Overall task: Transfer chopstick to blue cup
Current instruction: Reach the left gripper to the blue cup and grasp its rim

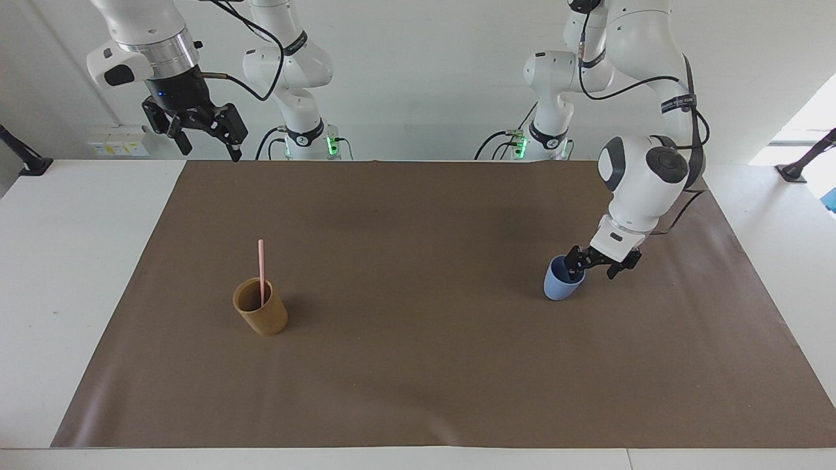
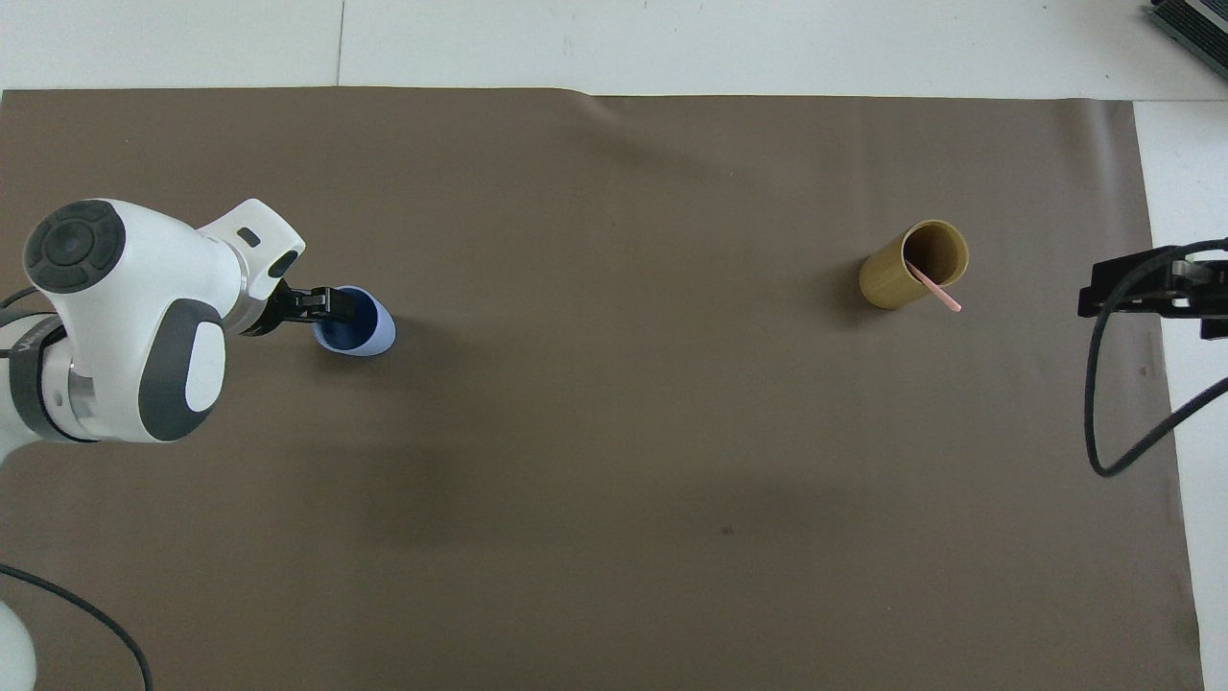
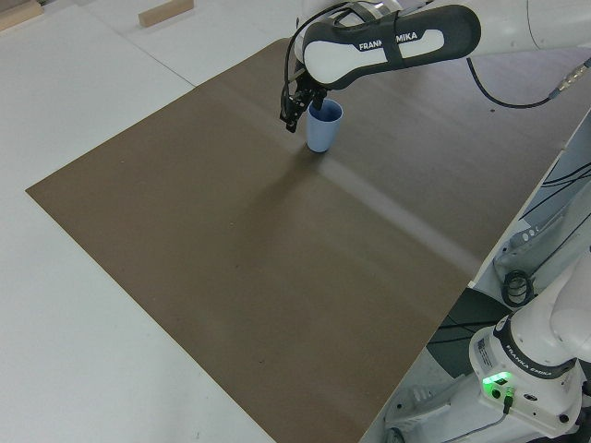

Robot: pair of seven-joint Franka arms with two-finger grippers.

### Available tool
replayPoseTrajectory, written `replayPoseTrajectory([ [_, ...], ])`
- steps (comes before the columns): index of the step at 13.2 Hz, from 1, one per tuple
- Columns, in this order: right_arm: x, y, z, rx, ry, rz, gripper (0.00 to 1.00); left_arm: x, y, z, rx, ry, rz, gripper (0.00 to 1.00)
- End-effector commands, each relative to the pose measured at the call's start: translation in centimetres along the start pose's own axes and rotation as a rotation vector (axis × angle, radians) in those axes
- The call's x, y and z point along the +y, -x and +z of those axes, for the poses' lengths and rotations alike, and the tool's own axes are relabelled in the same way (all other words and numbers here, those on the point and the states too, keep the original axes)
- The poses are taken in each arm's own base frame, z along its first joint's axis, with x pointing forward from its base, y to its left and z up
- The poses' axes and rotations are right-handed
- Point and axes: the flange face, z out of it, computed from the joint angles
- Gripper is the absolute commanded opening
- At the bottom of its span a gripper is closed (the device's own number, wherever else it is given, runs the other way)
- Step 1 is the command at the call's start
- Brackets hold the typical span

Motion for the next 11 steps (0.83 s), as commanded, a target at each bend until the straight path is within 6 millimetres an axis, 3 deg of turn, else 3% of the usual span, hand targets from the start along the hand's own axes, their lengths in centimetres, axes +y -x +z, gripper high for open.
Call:
replayPoseTrajectory([
  [1,0.2,0.2,-0.3,0.004,-0.020,0.017,1.00,0.6,0.8,0.4,0.005,0.010,-0.008,0.30],
  [3,0.2,0.2,-0.3,0.004,-0.020,0.017,1.00,0.6,0.8,0.4,-0.001,0.009,-0.007,0.00],
  [6,0.2,0.2,-0.3,0.004,-0.020,0.019,1.00,0.6,0.2,-0.1,0.009,0.009,-0.008,0.00],
  [7,0.2,0.2,-0.3,0.004,-0.020,0.017,1.00,0.7,-0.3,-1.0,0.019,0.011,-0.004,0.00],
  [8,0.2,0.2,-0.3,0.004,-0.020,0.017,1.00,0.8,-0.9,-3.1,0.023,0.013,-0.006,0.00],
  [11,0.2,0.2,-0.3,0.004,-0.020,0.019,1.00,1.3,-2.9,-12.3,0.012,0.014,0.002,0.00],
])
